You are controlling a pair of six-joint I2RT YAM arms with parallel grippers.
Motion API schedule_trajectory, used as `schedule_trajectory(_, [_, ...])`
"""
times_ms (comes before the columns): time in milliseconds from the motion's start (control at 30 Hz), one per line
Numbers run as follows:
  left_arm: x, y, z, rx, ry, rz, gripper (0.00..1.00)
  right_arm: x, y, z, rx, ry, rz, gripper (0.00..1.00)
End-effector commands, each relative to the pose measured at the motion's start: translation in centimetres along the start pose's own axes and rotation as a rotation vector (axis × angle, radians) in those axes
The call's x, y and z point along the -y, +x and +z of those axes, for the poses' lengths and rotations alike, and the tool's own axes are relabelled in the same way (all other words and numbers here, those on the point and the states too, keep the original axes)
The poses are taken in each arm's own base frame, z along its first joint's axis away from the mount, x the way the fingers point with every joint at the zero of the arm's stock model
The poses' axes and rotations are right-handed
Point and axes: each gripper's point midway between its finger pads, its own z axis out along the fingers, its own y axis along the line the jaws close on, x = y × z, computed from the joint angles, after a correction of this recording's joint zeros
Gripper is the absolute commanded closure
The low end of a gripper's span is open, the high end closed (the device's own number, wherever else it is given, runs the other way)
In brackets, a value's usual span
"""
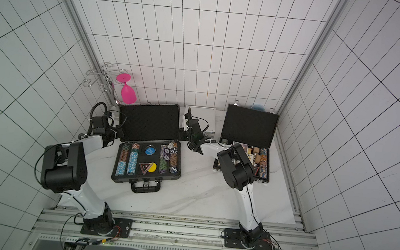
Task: Close the poker set cases
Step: Move the poker set case to the center of the board.
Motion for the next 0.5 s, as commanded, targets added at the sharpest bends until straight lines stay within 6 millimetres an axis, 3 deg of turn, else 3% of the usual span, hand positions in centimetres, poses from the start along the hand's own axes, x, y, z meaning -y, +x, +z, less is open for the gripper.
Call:
schedule_trajectory(0, [2.7, -0.7, -0.9, 0.016, 0.102, -0.243, 1.0, -3.5, -0.7, -2.6, 0.017, -0.116, 0.047, 1.0])
schedule_trajectory(467, [12.6, 2.6, -1.7, -0.074, 0.279, -0.172, 1.0, 4.2, 0.1, -7.9, 0.037, 0.067, 0.143, 1.0])
